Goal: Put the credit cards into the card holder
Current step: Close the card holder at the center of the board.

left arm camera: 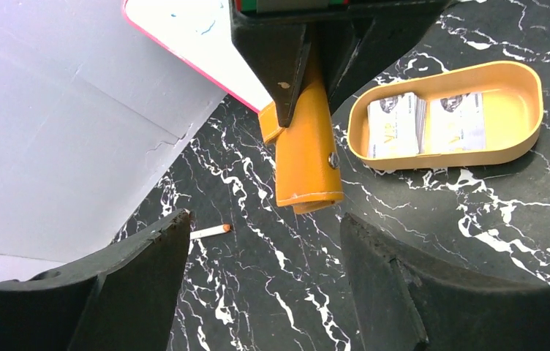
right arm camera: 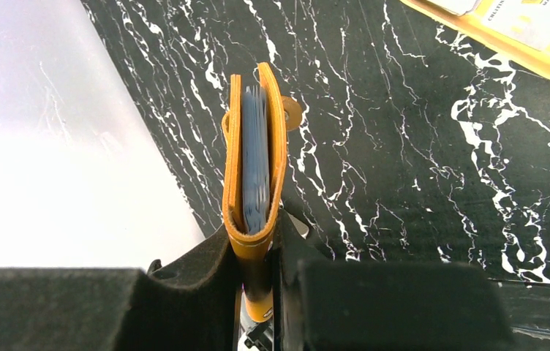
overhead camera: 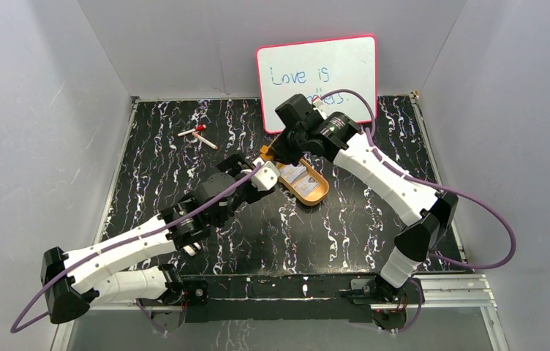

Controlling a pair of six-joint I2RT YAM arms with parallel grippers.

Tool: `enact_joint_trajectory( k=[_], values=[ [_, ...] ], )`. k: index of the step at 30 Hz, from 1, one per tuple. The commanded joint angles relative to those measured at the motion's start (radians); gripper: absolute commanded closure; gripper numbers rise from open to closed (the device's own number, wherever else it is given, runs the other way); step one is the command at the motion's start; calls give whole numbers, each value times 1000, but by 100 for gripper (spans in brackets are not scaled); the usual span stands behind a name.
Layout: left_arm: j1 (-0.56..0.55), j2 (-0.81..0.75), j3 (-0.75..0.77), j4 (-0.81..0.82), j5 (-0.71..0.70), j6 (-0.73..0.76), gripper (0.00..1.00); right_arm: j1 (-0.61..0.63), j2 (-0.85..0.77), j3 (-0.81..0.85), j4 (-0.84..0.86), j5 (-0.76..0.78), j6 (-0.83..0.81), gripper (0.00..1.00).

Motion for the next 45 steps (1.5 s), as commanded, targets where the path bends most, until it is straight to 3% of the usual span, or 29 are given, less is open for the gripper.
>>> enact_joint_trajectory(
  k=[1, 8, 11, 15, 19, 23, 25, 28, 32, 35, 36, 37, 41, 43, 45],
  values=[
    [-2, -34, -19, 62, 26, -3, 27, -3, -58, -21, 62, -24, 34, 100],
    [-2, 12, 7, 111, 54, 12, 29, -2, -73, -51, 100, -52, 50, 100],
    [-2, 40, 23, 104, 65, 20, 34, -3, -73, -45, 98, -50, 49, 100],
    [-2, 67, 26, 89, 67, 31, 49, -3, -76, -42, 97, -49, 45, 100],
    [-2, 70, 24, 95, 55, 34, 71, -3, -76, -43, 97, -49, 40, 100],
    [-2, 72, 32, 104, 51, 36, 82, -3, -76, -46, 105, -63, 36, 100],
    [-2, 80, 36, 105, 47, 36, 100, -3, -76, -44, 108, -69, 27, 100],
    [-2, 67, 20, 136, 39, 17, 100, -3, -91, -60, 134, -85, -11, 98],
    [-2, 18, -29, 198, 1, -25, 100, -3, -176, -162, 221, -77, -66, 51],
    [-2, -10, -50, 210, -28, -59, 100, -3, -262, -259, 301, -70, -99, 26],
    [-2, -20, -55, 211, -34, -73, 100, -3, -289, -285, 322, -68, -106, 6],
    [-2, -29, -62, 216, -43, -84, 100, -3, -316, -307, 344, -66, -115, 2],
    [-3, -76, -65, 201, -120, -172, 100, -3, -400, -338, 380, -66, -240, 1],
    [-2, -133, -46, 146, -148, -304, 100, -3, -468, -382, 431, -76, -426, 1],
    [-2, -220, -40, 76, -84, -506, 100, -3, -584, -513, 574, -124, -581, 1]
  ],
)
